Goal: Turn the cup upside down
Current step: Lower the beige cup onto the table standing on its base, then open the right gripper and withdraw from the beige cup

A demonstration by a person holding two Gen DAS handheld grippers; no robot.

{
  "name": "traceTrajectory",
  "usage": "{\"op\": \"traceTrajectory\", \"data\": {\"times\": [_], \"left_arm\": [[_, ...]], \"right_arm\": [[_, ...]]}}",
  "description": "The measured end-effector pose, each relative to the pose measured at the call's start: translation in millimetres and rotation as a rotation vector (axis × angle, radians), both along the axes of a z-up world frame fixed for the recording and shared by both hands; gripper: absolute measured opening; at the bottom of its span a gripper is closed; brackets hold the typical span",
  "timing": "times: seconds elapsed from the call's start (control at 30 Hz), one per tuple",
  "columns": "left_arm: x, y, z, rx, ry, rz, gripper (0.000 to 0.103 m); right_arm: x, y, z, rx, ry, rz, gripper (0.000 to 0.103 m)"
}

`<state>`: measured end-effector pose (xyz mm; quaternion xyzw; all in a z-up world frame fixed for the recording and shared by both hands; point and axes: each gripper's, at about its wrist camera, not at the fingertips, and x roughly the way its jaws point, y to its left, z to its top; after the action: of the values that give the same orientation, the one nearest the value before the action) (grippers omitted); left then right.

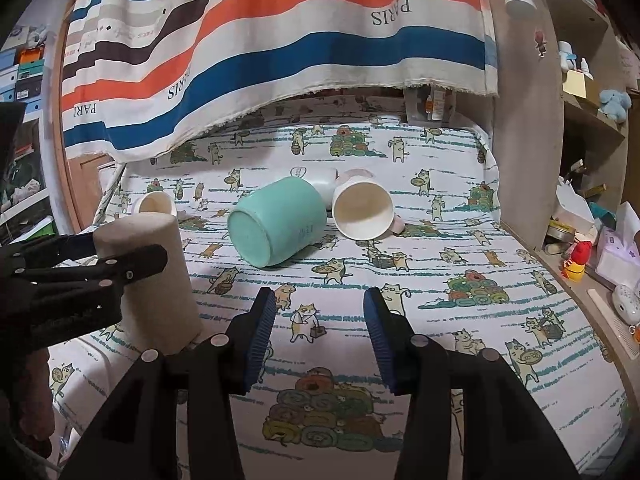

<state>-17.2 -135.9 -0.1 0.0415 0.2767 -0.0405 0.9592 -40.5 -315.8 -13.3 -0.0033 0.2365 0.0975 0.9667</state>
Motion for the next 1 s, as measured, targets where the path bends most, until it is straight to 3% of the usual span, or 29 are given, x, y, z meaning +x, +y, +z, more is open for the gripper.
{"op": "traceTrajectory", "data": {"times": [0.13, 0.2, 0.27, 0.47, 0.6, 0.73, 0.83, 1.0], "left_arm": [[-2, 0, -1, 0.009, -0.008, -0.007, 0.067], [-2, 0, -2, 0.025, -0.009, -0.002, 0.086], [-5, 2, -1, 0.018, -0.024, -0.007, 0.091], [-19, 19, 8, -0.004, -0.080, -0.017, 0.095], [-35, 36, 19, 0.002, -0.139, -0.012, 0.102], [-50, 60, 34, 0.000, -0.184, 0.028, 0.102], [-60, 78, 43, 0.014, -0.213, 0.058, 0.102], [-74, 99, 43, 0.063, -0.306, 0.079, 0.103]], "right_arm": [[-1, -2, 1, -0.006, -0.006, -0.004, 0.055], [-2, -2, 2, -0.011, -0.013, -0.009, 0.055], [-3, -1, 3, -0.016, -0.019, -0.014, 0.055], [-9, 3, 12, -0.030, -0.055, -0.006, 0.068], [-16, 8, 21, -0.026, -0.108, 0.006, 0.085], [-18, 13, 27, 0.008, -0.128, 0.020, 0.088], [-16, 16, 30, 0.045, -0.134, 0.027, 0.102], [-17, 25, 35, 0.048, -0.202, 0.047, 0.103]]}}
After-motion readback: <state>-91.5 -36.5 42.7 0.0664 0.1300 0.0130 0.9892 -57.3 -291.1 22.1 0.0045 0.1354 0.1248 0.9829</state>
